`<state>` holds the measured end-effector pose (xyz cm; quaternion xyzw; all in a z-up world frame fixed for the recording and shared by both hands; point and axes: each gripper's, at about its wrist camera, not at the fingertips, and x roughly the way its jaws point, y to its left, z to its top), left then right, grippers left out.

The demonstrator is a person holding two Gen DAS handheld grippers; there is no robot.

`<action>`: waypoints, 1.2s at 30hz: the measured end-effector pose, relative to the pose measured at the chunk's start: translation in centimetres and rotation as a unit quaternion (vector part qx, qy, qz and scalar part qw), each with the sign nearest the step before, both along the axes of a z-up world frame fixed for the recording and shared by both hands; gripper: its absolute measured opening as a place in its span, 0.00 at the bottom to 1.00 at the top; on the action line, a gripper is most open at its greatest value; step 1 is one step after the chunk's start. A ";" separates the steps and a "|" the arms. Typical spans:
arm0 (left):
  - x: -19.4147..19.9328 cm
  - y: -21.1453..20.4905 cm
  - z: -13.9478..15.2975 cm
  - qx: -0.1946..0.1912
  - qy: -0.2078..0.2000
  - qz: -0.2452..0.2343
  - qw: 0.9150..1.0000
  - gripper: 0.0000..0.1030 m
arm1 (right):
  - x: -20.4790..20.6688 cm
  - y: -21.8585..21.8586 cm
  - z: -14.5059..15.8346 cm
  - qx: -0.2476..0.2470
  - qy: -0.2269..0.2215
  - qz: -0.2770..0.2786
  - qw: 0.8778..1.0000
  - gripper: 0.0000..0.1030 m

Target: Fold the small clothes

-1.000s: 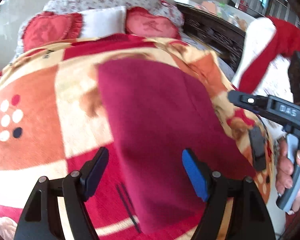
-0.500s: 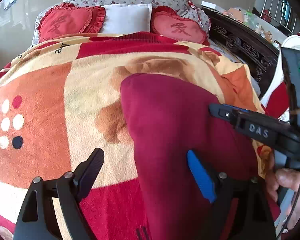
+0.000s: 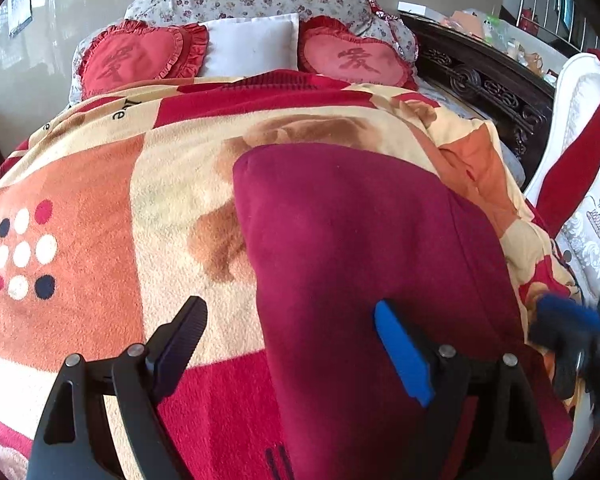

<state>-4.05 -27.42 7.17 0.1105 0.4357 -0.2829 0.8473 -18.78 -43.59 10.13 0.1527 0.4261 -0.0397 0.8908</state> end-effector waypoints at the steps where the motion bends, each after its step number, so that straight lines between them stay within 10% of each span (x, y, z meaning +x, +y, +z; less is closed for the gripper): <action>1: -0.1 0.0 0.0 0.002 -0.001 0.000 1.000 0.86 | -0.8 0.1 -0.7 -0.003 0.010 0.000 1.000 0.10; 7: -0.9 -0.2 0.4 0.011 -0.003 -0.011 1.000 0.87 | -3.4 -1.2 -4.7 -0.021 0.047 -0.023 0.998 0.10; 25: -3.3 1.2 2.2 0.012 -0.004 -0.014 1.000 0.87 | -4.6 0.6 -1.5 0.006 -0.005 -0.029 1.000 0.12; 30: -3.3 1.9 2.2 -0.010 0.023 -0.005 1.000 0.87 | -4.4 -1.1 -3.0 0.041 0.029 -0.072 0.996 0.27; 36: -3.9 2.7 2.2 -0.014 0.038 -0.007 0.999 0.87 | -5.3 -1.1 -3.4 0.068 0.020 -0.050 0.996 0.00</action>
